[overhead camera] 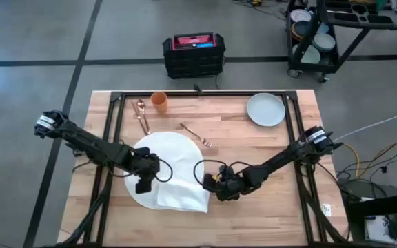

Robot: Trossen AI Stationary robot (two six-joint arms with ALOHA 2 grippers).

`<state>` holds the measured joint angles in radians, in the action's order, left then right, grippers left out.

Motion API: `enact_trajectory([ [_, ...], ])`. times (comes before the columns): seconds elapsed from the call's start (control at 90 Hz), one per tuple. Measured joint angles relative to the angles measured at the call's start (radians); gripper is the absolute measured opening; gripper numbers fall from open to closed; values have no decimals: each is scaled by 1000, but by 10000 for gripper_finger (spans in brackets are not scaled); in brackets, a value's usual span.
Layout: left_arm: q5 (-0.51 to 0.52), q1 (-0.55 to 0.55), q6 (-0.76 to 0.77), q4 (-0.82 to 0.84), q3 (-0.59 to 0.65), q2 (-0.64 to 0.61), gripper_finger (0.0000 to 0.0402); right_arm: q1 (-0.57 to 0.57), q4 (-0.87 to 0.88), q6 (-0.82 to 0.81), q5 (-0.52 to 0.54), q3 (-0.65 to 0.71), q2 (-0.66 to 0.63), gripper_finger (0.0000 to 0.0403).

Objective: Set table place
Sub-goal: Fold the white napkin

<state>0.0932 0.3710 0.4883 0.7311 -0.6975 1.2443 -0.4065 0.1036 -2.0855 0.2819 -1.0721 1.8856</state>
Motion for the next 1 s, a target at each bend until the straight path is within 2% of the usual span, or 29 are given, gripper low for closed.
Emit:
enact_trajectory([
  [0.7,3,-2,-5,-7,0,0,227,10,-45,-10,-3,0,3,222],
  [1.0,3,-2,-5,-9,0,0,235,13,-41,15,-46,0,3,223],
])
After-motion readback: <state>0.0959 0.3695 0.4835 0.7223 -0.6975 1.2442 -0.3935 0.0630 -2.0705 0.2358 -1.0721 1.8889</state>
